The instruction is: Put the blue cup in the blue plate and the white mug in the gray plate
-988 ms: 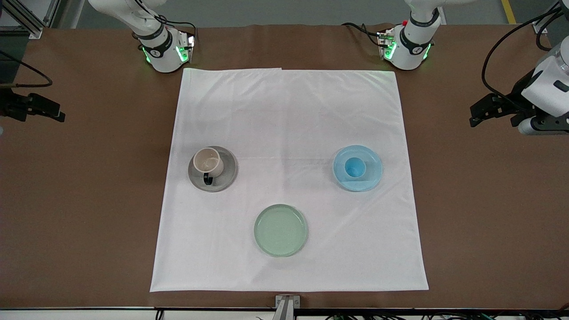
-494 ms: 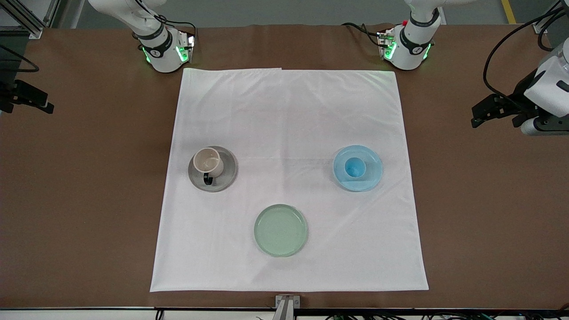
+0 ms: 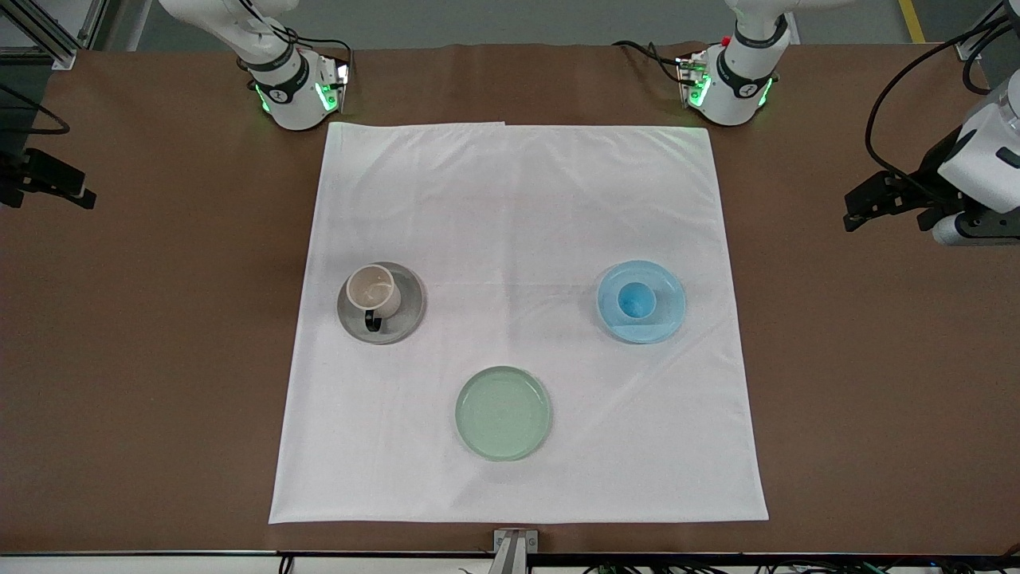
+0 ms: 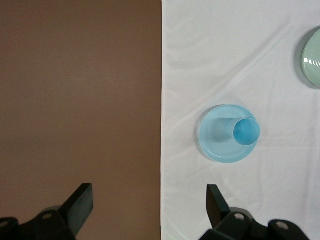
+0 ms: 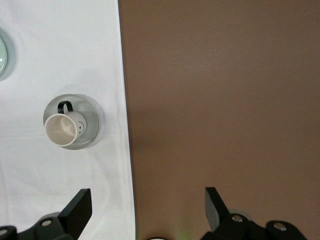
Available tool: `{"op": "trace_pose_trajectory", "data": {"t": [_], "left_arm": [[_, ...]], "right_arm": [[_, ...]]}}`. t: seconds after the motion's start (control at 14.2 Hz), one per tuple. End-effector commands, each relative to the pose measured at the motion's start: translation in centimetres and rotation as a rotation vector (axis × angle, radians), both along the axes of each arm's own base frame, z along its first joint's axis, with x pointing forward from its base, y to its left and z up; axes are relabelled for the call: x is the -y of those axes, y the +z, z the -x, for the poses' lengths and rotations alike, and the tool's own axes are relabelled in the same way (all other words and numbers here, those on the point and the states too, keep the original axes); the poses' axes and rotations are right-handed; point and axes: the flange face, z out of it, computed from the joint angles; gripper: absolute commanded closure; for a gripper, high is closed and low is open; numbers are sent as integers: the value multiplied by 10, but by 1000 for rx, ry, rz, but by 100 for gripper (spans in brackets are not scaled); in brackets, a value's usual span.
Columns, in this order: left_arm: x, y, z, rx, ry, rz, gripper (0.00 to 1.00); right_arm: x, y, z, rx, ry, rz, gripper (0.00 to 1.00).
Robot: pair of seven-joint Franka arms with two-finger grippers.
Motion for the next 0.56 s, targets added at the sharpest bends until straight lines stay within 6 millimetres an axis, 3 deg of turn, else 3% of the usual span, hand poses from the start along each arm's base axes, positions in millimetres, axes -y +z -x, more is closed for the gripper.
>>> {"op": "trace_pose_trajectory", "data": {"t": [0.0,0.49], "left_arm": [[3,5,-3,14,-6,-21,0],[0,5,-2,7,-13,-21,0]], "right_arm": [[0,2,-1,8,-7,-19,0],[-4,3,-1,10,1,-18,0]]}}
